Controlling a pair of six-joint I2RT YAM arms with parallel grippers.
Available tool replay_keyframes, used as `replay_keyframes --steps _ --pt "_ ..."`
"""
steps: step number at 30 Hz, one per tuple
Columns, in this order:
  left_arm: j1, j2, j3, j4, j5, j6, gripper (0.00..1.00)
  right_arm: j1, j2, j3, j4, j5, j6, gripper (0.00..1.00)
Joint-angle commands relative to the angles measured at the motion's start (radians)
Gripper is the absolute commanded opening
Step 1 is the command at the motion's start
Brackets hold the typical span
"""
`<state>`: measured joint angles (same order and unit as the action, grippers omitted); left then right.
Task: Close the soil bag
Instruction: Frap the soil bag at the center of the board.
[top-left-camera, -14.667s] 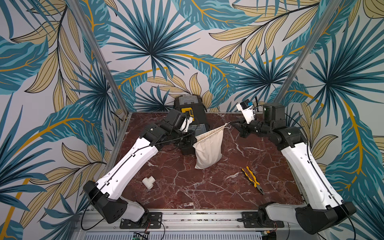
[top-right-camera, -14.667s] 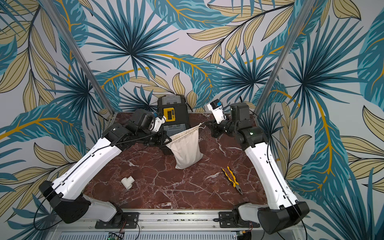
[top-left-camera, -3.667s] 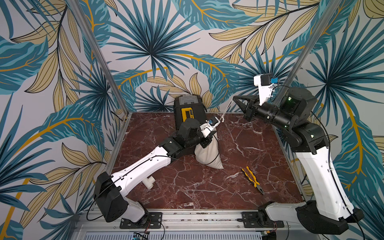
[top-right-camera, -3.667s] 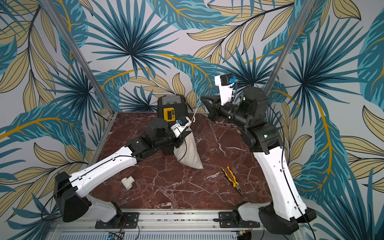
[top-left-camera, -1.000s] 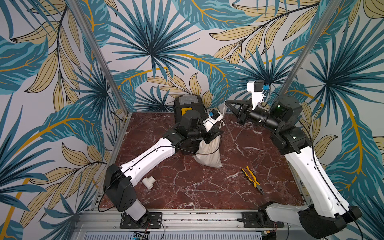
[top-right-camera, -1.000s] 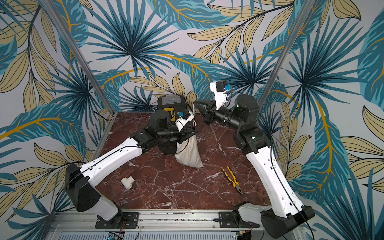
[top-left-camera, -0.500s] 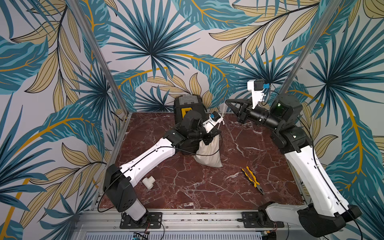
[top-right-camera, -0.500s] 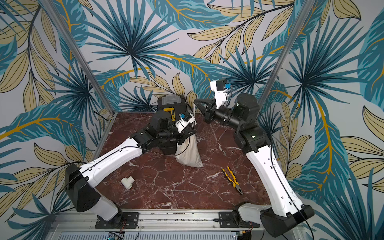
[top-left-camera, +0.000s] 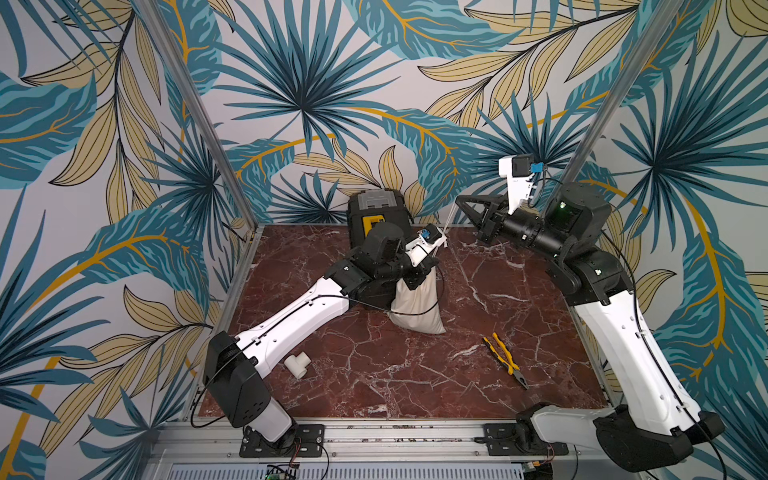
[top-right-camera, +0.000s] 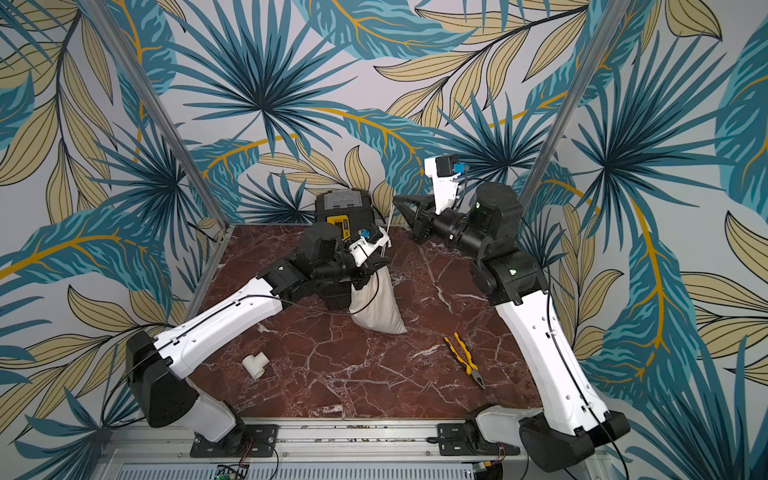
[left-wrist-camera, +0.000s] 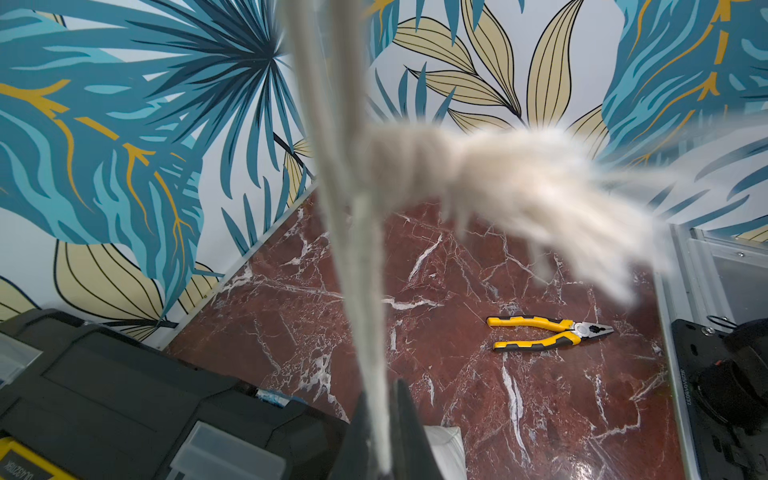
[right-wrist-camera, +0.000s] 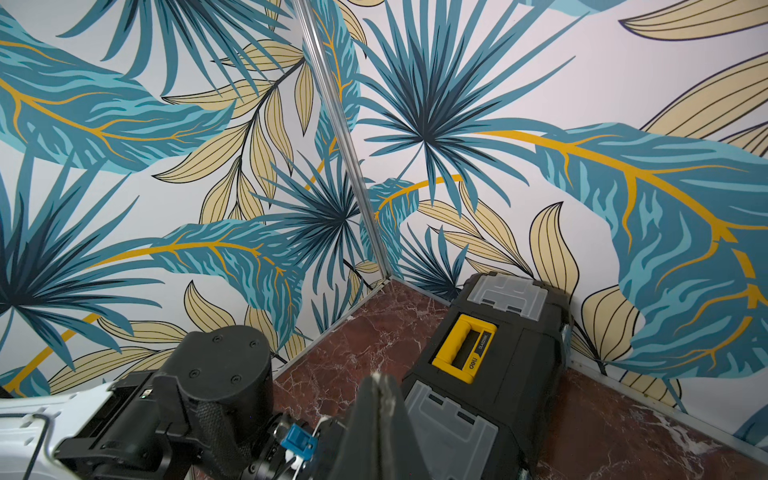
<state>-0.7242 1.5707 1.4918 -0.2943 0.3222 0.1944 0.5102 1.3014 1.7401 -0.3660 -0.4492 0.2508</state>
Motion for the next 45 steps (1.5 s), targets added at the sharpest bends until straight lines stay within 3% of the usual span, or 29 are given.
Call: replay_keyframes --steps 1,24,31,38,45 --pt "0.002 0.005 -0.056 -0.121 0.006 0.013 0.05 -0.004 -0.017 0.106 0.18 0.035 -0.002 0.0" --pt "0.014 -0.058 -0.209 -0.177 -0.006 0.05 0.06 -0.016 -0.004 0.18 0.169 0.116 -0.042 0.0" --pt "0.019 -0.085 -0.222 -0.214 0.009 0.105 0.09 -0.031 -0.027 0.126 0.189 0.118 -0.039 0.0" --pt "0.019 -0.075 -0.2 -0.186 0.019 0.097 0.06 -0.03 -0.019 0.025 0.293 -0.026 0.064 0.0" --pt "0.019 -0.075 -0.189 -0.161 0.023 0.074 0.04 -0.033 -0.074 -0.087 0.302 0.007 0.038 0.0"
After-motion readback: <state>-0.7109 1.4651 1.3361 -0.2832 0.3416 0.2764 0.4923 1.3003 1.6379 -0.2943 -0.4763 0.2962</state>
